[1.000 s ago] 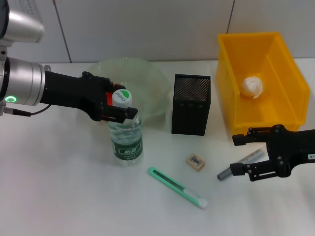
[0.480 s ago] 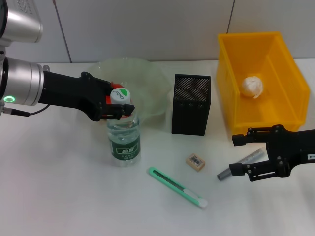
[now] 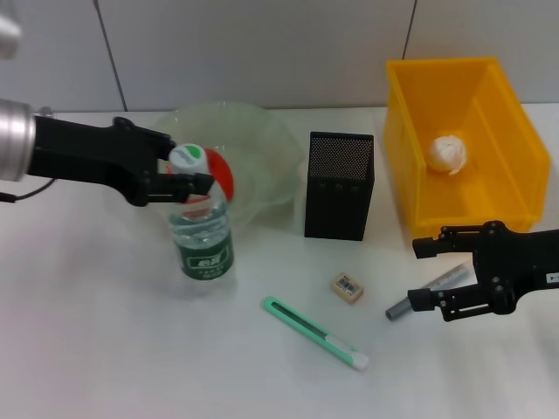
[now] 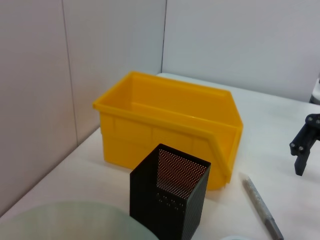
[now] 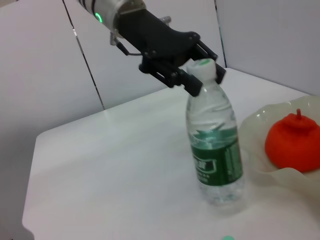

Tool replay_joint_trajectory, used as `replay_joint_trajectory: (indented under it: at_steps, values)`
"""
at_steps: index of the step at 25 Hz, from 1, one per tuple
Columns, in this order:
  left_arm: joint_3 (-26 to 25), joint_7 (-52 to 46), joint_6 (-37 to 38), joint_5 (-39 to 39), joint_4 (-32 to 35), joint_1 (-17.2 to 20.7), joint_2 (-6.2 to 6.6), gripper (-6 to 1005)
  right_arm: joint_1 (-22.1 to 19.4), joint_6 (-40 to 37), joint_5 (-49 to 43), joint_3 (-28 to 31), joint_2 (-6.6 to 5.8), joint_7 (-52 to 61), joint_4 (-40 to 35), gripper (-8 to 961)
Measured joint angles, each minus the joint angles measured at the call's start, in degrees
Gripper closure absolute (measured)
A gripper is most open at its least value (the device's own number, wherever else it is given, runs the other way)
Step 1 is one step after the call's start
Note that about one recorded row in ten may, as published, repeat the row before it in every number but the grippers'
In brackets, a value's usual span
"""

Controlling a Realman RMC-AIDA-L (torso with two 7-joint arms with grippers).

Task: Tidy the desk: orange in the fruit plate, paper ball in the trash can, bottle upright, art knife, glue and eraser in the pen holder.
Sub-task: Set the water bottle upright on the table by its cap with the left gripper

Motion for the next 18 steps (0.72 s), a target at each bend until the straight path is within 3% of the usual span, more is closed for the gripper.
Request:
replay_joint_trajectory:
  at_steps: [11,18]
  values:
    - [-4.65,0.2,1.94,-0.05,1.21,3.1,2.21,529,0.37,0.05,0.0,0.0,0.16,0.0,0.11,120]
    - [-6.24,1.0,0.91,-0.08,1.1,3.58,2.3,521,0.44,0.02,0.0,0.0,0.38,-0.23,0.09,121]
